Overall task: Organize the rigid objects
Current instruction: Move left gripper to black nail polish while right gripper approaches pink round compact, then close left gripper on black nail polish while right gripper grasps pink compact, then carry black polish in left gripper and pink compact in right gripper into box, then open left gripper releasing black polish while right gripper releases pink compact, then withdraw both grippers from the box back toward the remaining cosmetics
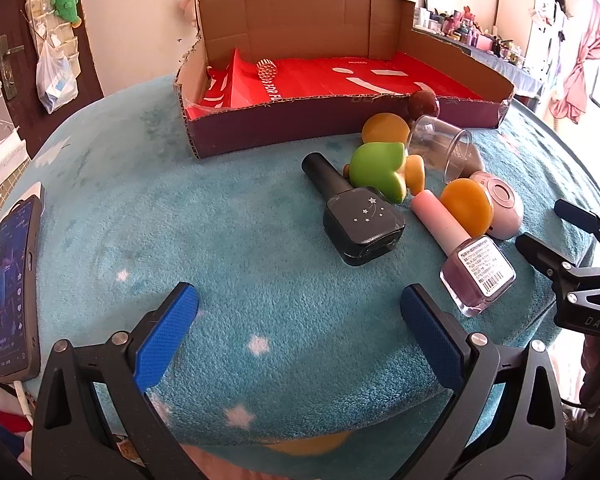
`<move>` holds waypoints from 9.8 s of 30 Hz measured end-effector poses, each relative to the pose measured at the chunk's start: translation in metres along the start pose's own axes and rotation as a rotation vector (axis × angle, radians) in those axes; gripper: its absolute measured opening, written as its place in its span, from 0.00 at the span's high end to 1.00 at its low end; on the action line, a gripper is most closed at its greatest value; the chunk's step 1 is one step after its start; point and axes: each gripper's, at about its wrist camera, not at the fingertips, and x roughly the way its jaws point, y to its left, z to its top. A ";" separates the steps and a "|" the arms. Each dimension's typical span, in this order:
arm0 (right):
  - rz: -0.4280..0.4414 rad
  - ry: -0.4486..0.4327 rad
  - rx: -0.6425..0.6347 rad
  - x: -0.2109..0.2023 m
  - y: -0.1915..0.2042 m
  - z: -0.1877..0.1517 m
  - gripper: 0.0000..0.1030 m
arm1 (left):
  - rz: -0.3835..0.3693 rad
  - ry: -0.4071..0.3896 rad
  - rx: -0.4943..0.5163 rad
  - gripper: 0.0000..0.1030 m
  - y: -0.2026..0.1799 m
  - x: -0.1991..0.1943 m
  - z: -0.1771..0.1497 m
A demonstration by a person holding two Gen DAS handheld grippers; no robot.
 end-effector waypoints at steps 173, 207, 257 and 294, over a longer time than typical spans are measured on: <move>0.095 0.295 0.045 0.177 -0.023 0.202 0.51 | -0.013 0.082 0.005 0.62 0.015 0.121 0.186; 0.161 -0.108 0.056 0.034 -0.027 0.204 0.09 | 0.039 -0.223 -0.050 0.05 0.019 0.007 0.173; 0.147 -0.199 0.079 -0.030 -0.017 0.095 0.00 | -0.046 -0.161 -0.108 0.00 0.008 -0.027 0.063; 0.158 -0.002 0.105 -0.003 -0.022 0.052 0.00 | -0.141 -0.014 -0.088 0.00 -0.023 -0.018 0.017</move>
